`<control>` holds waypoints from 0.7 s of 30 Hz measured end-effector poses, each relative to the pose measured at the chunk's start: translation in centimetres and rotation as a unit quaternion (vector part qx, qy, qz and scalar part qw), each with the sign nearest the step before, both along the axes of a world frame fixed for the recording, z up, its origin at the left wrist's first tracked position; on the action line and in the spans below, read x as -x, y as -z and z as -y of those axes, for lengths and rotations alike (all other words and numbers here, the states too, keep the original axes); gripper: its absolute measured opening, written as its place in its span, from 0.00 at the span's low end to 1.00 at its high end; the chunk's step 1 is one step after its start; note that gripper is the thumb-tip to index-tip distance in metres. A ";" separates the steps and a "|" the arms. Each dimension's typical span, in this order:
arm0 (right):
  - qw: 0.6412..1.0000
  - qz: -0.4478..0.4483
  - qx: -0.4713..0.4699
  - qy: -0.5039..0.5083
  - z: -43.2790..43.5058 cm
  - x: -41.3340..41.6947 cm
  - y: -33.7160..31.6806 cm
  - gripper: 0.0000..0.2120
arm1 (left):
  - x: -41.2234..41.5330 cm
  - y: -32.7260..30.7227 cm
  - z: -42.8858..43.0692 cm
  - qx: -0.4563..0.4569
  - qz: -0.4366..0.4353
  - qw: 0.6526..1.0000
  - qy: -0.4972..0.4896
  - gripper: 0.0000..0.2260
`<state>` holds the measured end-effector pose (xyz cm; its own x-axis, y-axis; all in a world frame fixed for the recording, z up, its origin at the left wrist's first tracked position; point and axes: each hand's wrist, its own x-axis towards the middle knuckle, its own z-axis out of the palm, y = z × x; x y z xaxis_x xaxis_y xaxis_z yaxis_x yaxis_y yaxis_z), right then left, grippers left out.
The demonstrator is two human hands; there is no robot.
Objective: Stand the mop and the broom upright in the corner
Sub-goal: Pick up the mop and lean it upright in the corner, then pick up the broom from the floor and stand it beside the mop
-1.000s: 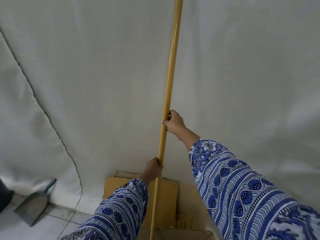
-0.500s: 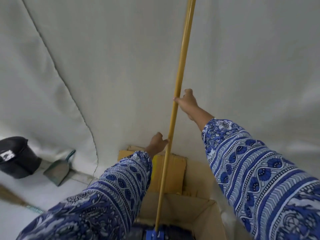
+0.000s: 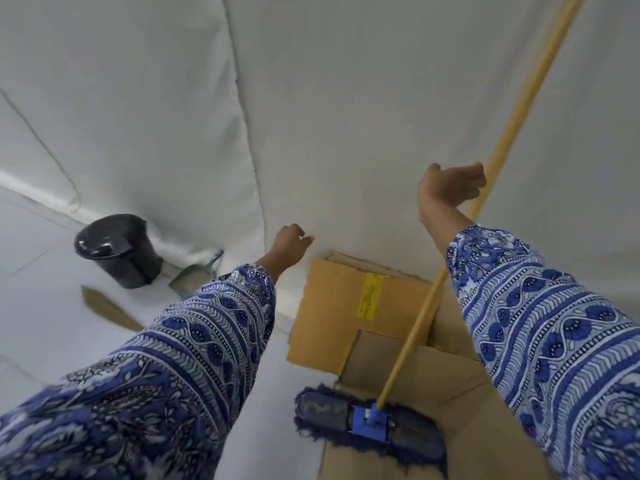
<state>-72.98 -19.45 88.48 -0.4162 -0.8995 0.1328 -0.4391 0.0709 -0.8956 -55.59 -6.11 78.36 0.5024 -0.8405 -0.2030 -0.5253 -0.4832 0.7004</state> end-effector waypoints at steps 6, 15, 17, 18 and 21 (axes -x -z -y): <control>0.996 -0.003 -0.080 -0.042 -7.0 -14.8 5.2 0.29 | -17.3 2.7 -11.5 -0.025 0.025 0.998 -0.046 0.16; 0.967 0.004 -0.227 -0.115 -12.8 -35.7 17.5 0.27 | -37.6 9.5 -19.0 -0.125 0.069 0.989 -0.043 0.15; 0.957 0.022 -0.267 -0.113 -12.9 -39.2 21.5 0.27 | -41.1 12.0 -19.4 -0.158 0.087 0.983 -0.022 0.14; 0.950 0.029 -0.290 -0.109 -12.4 -41.8 24.6 0.27 | -43.9 14.2 -19.1 -0.177 0.095 0.980 -0.012 0.15; 0.927 0.061 -0.355 -0.101 -12.4 -47.2 33.6 0.27 | -50.5 20.9 -18.4 -0.222 0.103 0.970 0.011 0.15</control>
<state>-25.78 -7.00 54.93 -0.2021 -0.8039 -0.5594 -0.4072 0.5884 -0.6985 -5.05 12.26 57.41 0.5536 -0.7038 -0.4453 -0.6451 -0.7005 0.3053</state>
